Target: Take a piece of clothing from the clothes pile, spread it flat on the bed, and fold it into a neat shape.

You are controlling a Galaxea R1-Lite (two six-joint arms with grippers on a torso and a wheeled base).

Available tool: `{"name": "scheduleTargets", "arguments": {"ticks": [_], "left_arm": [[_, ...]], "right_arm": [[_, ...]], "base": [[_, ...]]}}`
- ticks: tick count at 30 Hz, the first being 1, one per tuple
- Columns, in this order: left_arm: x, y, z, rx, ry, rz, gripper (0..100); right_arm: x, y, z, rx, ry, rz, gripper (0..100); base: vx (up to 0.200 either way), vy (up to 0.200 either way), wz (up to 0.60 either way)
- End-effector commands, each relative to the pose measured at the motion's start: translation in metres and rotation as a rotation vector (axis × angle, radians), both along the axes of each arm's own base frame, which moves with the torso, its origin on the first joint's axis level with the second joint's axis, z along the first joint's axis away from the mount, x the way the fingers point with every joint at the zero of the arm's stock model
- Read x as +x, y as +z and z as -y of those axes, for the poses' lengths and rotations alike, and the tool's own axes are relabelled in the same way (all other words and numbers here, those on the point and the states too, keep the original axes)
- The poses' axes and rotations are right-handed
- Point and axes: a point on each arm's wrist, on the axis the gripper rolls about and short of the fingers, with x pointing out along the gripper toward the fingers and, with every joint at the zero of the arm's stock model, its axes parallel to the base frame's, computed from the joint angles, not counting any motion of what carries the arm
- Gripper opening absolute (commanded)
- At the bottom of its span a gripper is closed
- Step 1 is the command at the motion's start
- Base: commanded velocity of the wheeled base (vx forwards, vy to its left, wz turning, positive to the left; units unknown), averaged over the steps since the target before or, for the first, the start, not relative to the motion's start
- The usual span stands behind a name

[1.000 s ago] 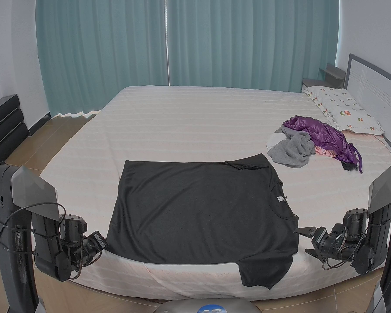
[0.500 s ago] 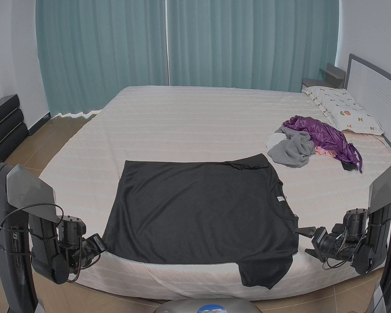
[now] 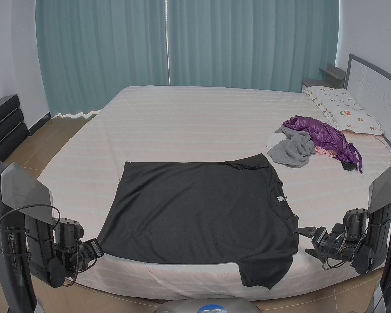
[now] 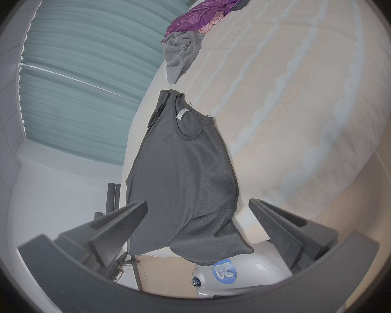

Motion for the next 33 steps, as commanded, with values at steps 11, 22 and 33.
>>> {"name": "scheduleTargets", "arguments": {"ticks": [11,22,33], "left_arm": [[0.001,-0.009,0.0,-0.005,0.0,-0.025,100],[0.017,-0.02,-0.004,-0.111,-0.079,-0.019,100],[0.025,-0.025,-0.008,-0.112,-0.068,-0.008,0]], "right_arm": [[0.001,0.001,0.0,0.001,0.001,0.013,100],[0.001,0.001,0.0,0.0,0.0,0.013,100],[0.001,0.001,0.0,0.0,0.0,0.015,100]], "base": [[0.0,0.0,0.0],[0.0,0.0,0.0],[0.0,0.0,0.0]]}}
